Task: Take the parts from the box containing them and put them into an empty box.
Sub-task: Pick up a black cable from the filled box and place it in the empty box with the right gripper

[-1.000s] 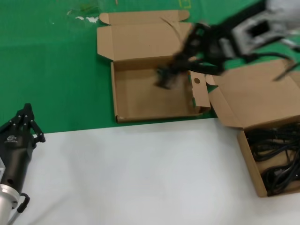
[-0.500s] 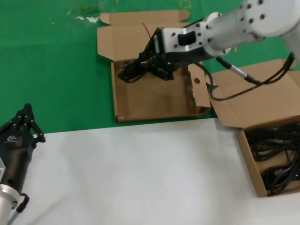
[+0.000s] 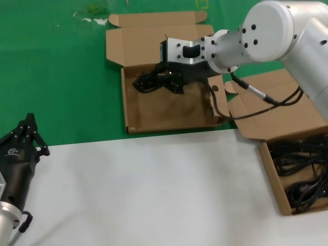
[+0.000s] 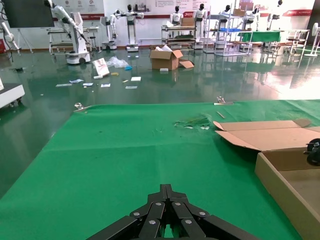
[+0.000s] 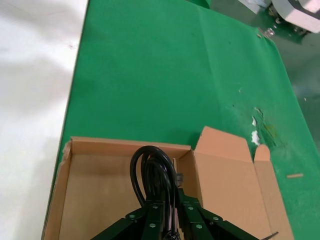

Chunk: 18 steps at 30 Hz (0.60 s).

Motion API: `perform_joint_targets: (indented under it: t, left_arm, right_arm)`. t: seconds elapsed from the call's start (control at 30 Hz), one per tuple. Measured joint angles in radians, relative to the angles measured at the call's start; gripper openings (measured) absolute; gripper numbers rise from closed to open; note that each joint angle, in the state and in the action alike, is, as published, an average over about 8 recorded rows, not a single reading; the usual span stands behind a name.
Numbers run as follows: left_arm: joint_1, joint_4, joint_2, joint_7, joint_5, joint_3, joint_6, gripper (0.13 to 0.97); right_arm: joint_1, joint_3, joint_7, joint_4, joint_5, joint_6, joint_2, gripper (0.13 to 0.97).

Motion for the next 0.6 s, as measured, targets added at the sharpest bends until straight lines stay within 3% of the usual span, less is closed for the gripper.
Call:
perform_joint_targets:
  t: [0.37, 0.6]
  left_arm:
    - [0.0, 0.0, 0.0, 0.0, 0.0, 0.0, 0.0, 0.14]
    - [0.0, 0.0, 0.0, 0.0, 0.0, 0.0, 0.0, 0.14]
  right_arm:
    - [-0.041, 0.054, 0.029, 0.009, -0.036, 0.013, -0.006, 0.223]
    - [-0.107, 0.131, 0.074, 0.129, 0.001, 0.032, 0.032, 0.317]
